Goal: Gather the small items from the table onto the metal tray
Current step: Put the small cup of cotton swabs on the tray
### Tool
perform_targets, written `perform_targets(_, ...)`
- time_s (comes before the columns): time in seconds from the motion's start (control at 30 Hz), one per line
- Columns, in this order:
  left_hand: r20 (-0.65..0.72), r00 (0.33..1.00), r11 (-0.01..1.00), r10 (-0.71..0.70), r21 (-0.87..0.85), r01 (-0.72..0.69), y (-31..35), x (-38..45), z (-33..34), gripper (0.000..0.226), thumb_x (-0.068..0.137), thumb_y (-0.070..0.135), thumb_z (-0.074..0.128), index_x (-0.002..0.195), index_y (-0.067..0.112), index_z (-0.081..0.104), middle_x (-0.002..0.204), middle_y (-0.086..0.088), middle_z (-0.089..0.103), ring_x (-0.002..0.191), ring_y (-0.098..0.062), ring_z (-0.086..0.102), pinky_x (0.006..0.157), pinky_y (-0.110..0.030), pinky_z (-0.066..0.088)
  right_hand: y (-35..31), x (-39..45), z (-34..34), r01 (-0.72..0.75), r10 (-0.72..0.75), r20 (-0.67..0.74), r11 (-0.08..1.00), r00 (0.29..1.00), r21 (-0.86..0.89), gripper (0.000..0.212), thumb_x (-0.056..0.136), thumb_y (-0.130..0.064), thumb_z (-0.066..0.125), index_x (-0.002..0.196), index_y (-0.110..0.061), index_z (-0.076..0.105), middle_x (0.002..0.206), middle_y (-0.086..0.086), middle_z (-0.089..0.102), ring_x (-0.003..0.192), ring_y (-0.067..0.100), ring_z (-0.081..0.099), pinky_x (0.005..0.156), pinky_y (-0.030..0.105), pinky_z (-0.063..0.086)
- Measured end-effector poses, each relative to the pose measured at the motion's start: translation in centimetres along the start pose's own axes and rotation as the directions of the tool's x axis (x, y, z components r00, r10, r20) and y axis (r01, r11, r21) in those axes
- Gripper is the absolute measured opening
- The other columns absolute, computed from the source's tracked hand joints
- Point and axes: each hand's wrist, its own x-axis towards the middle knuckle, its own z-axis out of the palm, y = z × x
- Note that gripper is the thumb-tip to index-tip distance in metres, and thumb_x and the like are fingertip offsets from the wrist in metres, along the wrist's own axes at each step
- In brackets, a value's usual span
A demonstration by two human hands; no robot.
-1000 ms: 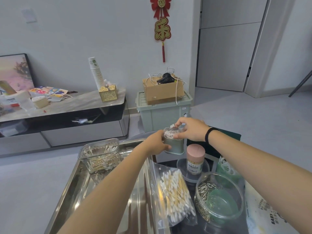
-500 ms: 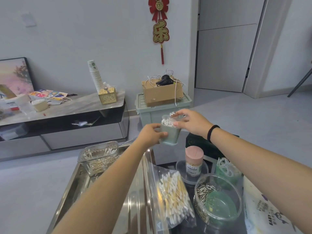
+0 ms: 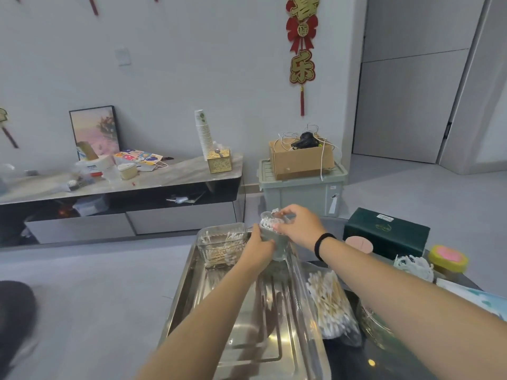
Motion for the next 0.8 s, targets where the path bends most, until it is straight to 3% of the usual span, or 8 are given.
perform_targets(0.13, 0.045, 0.996, 0.983, -0.074, -0.163, 0.080, -1.4, 2.4, 0.0, 0.080, 0.074, 0.010, 0.043, 0.150, 0.015, 0.016, 0.149, -0.015, 0.038, 0.128, -0.035, 0.046, 0.108, -0.045, 0.039, 0.8, 0.6, 1.1, -0.042, 0.042, 0.001, 0.999, 0.999, -0.029, 0.036, 0.077, -0.027, 0.072, 0.109, -0.016, 0.059, 0.120, 0.007, 0.059, 0.097, 0.020, 0.054, 0.075, 0.025, 0.040)
perform_targets(0.23, 0.014, 0.996, 0.981, -0.089, -0.171, 0.090, -2.2, 2.9, -0.4, 0.072, 0.077, -0.002, 0.035, 0.148, 0.011, 0.024, 0.141, -0.022, 0.045, 0.107, -0.031, 0.056, 0.085, -0.036, 0.047, 0.7, 1.4, 1.3, -0.008, 0.011, 0.043, 0.998, 0.999, -0.060, 0.041, 0.080, -0.028, 0.070, 0.119, -0.020, 0.061, 0.129, 0.004, 0.059, 0.116, 0.022, 0.055, 0.084, 0.022, 0.038)
perform_targets(0.33, -0.011, 0.997, 0.994, -0.075, -0.079, 0.074, -2.3, 2.4, -0.5, 0.075, 0.077, 0.000, 0.036, 0.149, 0.011, 0.020, 0.134, -0.023, 0.050, 0.074, -0.019, 0.054, 0.054, -0.024, 0.037, 0.0, 2.2, 1.4, 0.044, -0.027, 0.151, 0.993, 0.988, -0.110, 0.048, 0.086, -0.022, 0.064, 0.132, -0.021, 0.051, 0.139, 0.005, 0.052, 0.129, 0.023, 0.047, 0.100, 0.027, 0.036)
perform_targets(0.5, -0.044, 0.995, 0.996, -0.087, 0.007, 0.088, -1.6, 2.2, -0.1, 0.060, 0.084, 0.002, 0.037, 0.143, 0.000, 0.027, 0.139, -0.025, 0.045, 0.078, -0.018, 0.053, 0.052, -0.022, 0.035, -0.1, 2.9, 1.6, 0.086, -0.018, 0.249, 0.961, 0.968, -0.264, 0.055, 0.093, -0.023, 0.053, 0.144, -0.028, 0.031, 0.148, 0.005, 0.040, 0.133, 0.025, 0.042, 0.107, 0.034, 0.033)
perform_targets(0.6, -0.081, 0.990, 0.993, -0.114, 0.030, 0.117, -1.5, 2.5, -0.1, 0.055, 0.088, 0.002, 0.035, 0.142, -0.003, 0.030, 0.139, -0.026, 0.045, 0.114, -0.033, 0.057, 0.061, -0.026, 0.044, 0.3, 2.3, 1.4, 0.075, -0.008, 0.246, 0.962, 0.969, -0.264, 0.066, 0.092, -0.027, 0.054, 0.148, -0.029, 0.017, 0.151, 0.005, 0.035, 0.134, 0.026, 0.041, 0.103, 0.033, 0.037)
perform_targets(0.67, -0.078, 0.990, 0.992, -0.122, 0.026, 0.124, -1.2, 2.0, -0.2, 0.047, 0.088, 0.000, 0.034, 0.134, -0.006, 0.039, 0.112, -0.023, 0.058, 0.095, -0.029, 0.061, 0.055, -0.026, 0.041, 0.5, 1.6, 0.9, 0.052, -0.005, 0.204, 0.973, 0.979, -0.226, 0.071, 0.091, -0.027, 0.055, 0.148, -0.028, 0.012, 0.150, 0.009, 0.035, 0.132, 0.028, 0.044, 0.101, 0.035, 0.039)
perform_targets(0.73, -0.064, 0.990, 0.992, -0.126, -0.020, 0.125, -0.9, 0.9, -0.3, 0.030, 0.088, -0.002, 0.034, 0.113, 0.000, 0.050, 0.078, -0.010, 0.050, 0.068, -0.019, 0.049, 0.053, -0.024, 0.035, 0.7, 0.4, 0.2, 0.033, -0.009, 0.154, 0.988, 0.988, -0.152, 0.066, 0.091, -0.026, 0.056, 0.147, -0.026, 0.021, 0.148, 0.011, 0.040, 0.131, 0.027, 0.045, 0.103, 0.035, 0.039)
perform_targets(0.8, -0.056, 0.991, 0.991, -0.123, -0.051, 0.120, -1.0, 0.2, -0.1, 0.020, 0.088, -0.001, 0.037, 0.100, 0.003, 0.052, 0.076, -0.007, 0.046, 0.074, -0.021, 0.047, 0.069, -0.031, 0.045, 0.8, -1.0, -0.7, 0.048, -0.026, 0.137, 0.986, 0.990, -0.159, 0.051, 0.091, -0.023, 0.055, 0.140, -0.020, 0.039, 0.139, 0.011, 0.050, 0.126, 0.024, 0.050, 0.102, 0.029, 0.037)
